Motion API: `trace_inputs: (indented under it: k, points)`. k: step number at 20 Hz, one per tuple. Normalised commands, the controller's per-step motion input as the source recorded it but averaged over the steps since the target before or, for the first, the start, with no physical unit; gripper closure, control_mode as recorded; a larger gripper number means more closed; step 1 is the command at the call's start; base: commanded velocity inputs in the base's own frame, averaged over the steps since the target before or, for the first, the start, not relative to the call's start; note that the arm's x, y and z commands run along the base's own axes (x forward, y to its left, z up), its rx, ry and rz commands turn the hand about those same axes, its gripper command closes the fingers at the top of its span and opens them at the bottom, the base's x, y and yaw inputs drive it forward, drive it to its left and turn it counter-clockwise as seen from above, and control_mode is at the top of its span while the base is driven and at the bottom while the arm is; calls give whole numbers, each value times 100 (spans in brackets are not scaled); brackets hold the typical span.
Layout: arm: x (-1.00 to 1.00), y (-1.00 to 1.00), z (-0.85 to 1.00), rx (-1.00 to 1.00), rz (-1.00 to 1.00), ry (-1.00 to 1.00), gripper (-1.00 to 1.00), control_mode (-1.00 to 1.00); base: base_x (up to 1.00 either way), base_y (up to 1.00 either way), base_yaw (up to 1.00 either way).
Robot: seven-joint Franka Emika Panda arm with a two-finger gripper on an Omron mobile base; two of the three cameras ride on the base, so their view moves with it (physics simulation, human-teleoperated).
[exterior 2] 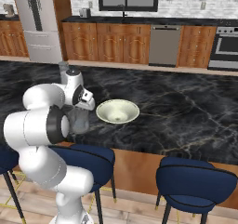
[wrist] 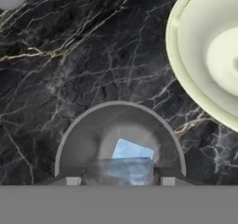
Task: There are two ice cubes in the ice bowl. Place both ice cubes in the glass cup.
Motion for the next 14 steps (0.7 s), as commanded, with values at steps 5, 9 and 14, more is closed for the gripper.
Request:
trace_inputs:
  k: [5, 9, 14]
  points:
    - [-3, 4, 13, 0, 4, -16, -100, -100, 0, 0, 0]
    - [-54, 4, 15, 0, 8, -26, -100, -100, 0, 0, 0]
    - [-100, -17, 3, 0, 10, -24, -100, -100, 0, 0, 0]
